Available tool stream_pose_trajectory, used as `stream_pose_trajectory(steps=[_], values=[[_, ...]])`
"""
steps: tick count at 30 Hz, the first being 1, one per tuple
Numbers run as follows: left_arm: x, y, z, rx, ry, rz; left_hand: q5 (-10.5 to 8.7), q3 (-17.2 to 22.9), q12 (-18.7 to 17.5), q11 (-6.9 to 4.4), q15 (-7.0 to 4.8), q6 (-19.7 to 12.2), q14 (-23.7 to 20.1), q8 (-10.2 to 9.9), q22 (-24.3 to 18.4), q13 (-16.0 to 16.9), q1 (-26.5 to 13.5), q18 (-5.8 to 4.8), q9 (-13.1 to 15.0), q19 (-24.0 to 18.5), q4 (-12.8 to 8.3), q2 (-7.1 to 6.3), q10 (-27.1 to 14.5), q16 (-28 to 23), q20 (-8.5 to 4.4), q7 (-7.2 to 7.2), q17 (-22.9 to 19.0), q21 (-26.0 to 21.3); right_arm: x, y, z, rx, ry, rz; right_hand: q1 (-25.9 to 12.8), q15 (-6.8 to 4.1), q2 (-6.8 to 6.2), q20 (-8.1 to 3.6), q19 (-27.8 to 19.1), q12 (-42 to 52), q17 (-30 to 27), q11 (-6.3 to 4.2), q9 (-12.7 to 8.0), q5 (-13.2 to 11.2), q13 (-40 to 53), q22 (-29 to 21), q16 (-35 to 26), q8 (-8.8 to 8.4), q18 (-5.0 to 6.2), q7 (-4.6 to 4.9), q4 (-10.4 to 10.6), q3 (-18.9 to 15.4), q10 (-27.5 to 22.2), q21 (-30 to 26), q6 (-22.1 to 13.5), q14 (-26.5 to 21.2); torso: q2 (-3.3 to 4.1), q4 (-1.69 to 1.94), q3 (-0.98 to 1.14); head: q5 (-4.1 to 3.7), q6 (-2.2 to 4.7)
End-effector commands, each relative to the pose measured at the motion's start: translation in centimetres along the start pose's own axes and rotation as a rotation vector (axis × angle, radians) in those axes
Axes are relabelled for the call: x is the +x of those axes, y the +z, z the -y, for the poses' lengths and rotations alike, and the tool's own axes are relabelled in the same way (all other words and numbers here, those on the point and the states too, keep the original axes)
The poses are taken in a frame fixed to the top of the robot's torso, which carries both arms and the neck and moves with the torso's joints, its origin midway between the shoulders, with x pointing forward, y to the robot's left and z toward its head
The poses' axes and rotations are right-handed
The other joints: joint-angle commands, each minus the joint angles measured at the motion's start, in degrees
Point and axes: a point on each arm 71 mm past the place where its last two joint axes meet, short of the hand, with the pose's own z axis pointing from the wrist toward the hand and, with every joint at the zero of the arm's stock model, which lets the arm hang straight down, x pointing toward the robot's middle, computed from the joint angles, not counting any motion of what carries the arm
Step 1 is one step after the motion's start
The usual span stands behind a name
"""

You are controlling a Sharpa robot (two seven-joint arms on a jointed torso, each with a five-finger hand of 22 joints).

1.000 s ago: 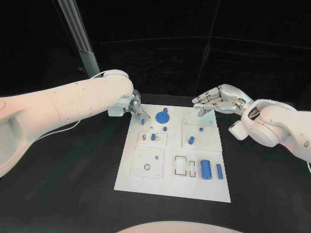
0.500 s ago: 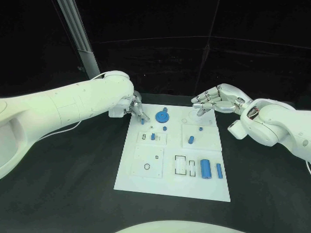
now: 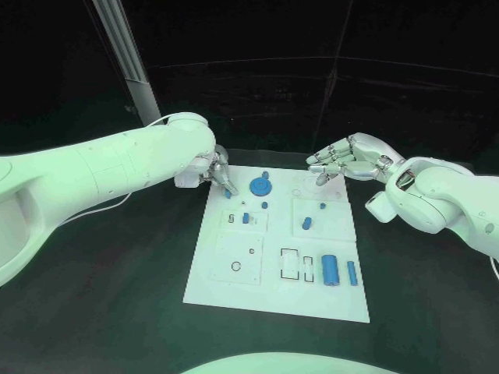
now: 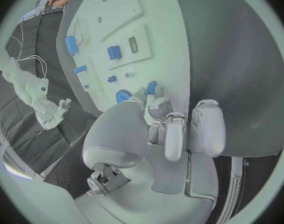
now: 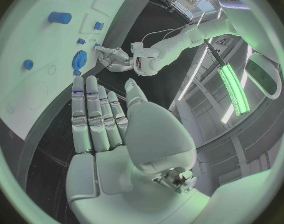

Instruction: Assemble the parts on the task board

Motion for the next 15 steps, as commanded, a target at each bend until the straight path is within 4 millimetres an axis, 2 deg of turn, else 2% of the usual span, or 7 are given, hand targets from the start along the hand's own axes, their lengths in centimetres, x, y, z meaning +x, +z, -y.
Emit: stream_pose_trajectory(steps=[1,4,8,9,12,15], values=[[-0.12,-0.04,0.22,0.028,0.0,0.012,0.14,3.0,-0.1,-0.44,-0.41,-0.5,6.1,0.2,0.1,-0.3,1.9,0.54,0.4,-0.1,-1.6,0.58,-0.2,0.2,-0.47,-0.38,15.1,0.2,0.0,0.06,-0.15,-0.01,0.005,-0.007,-0.6,0.21,0.23,0.17,0.0,0.3,-0.1,-0.07,-0.1,0.4,-0.1,-0.1,-0.4,-0.17,0.67,0.02,0.3,0.1,-0.4,-0.3,-0.5,0.0,0.02,0.0,-0.02,-0.01,-0.09],[-0.18,-0.05,0.28,0.043,-0.02,0.019,0.2,9.3,-0.5,-0.31,-0.34,-1.2,6.1,0.4,0.1,-0.7,2.9,0.54,0.7,-0.1,-4.0,-0.05,-0.3,0.2,-0.53,-0.08,15.1,0.1,0.0,0.07,-0.15,-0.009,0.005,-0.007,-0.6,0.21,0.23,0.17,0.0,0.3,-0.1,-0.07,-0.1,0.4,-0.1,-0.1,-0.4,-0.17,0.67,0.02,0.3,0.1,-0.4,-0.3,-0.5,0.0,-0.02,0.0,-0.01,-0.02,-0.15],[-0.18,-0.1,0.33,0.058,-0.036,0.025,0.18,17.2,-0.7,-0.22,0.0,-1.4,6.1,1.2,0.2,-1.1,0.6,0.51,1.5,-0.1,-5.5,-2.01,0.0,0.2,-0.21,0.23,15.1,0.0,0.01,0.08,-0.14,-0.009,0.005,-0.008,-0.5,0.21,0.32,0.17,0.0,0.3,-0.1,-0.07,-0.1,0.4,-0.1,-0.1,-0.4,-0.16,0.68,0.02,0.3,0.1,-0.4,-0.4,-0.6,0.0,-0.01,0.01,0.0,-0.06,-0.27],[-0.16,-0.14,0.32,0.061,-0.04,0.027,0.17,17.6,-0.7,-0.17,-0.02,-1.5,6.1,1.2,0.2,-1.1,0.5,0.51,1.5,-0.1,-5.7,-2.31,0.0,0.2,-0.19,0.07,15.1,0.0,0.01,0.08,-0.14,-0.008,0.005,-0.009,-0.5,0.21,0.32,0.17,0.0,0.3,-0.1,-0.07,-0.1,0.4,-0.1,-0.1,-0.4,-0.16,0.68,0.02,0.3,0.1,-0.4,-0.4,-0.6,0.0,-0.01,0.01,0.01,-0.03,-0.28],[-0.03,-0.42,0.1,0.071,-0.056,0.04,0.0,23.0,-0.6,-0.24,-0.05,-1.7,6.1,2.1,0.3,-1.2,-2.2,0.51,2.4,0.0,-6.8,-4.11,0.2,0.2,-0.09,0.18,15.1,-0.1,0.0,0.06,-0.12,-0.008,0.005,-0.01,-0.5,0.21,0.32,0.17,0.0,0.3,-0.1,-0.07,-0.1,0.4,-0.1,-0.1,-0.4,-0.16,0.68,0.02,0.3,0.1,-0.4,-0.4,-0.6,0.0,-0.01,0.05,0.01,-0.04,-0.31],[0.14,-0.79,-0.18,0.08,-0.068,0.056,-0.03,24.1,-0.6,-0.13,-0.02,-1.7,6.1,2.4,0.3,-1.3,-2.8,0.53,2.6,0.0,-7.1,-4.51,0.3,0.2,-0.14,0.02,15.1,-0.1,-0.04,0.03,-0.09,-0.006,0.005,-0.009,-0.5,0.21,0.32,0.17,0.0,0.3,-0.1,-0.07,-0.1,0.4,-0.1,-0.1,-0.4,-0.16,0.68,0.02,0.3,0.1,-0.4,-0.4,-0.6,0.0,-0.05,0.14,0.0,-0.1,-0.29]])
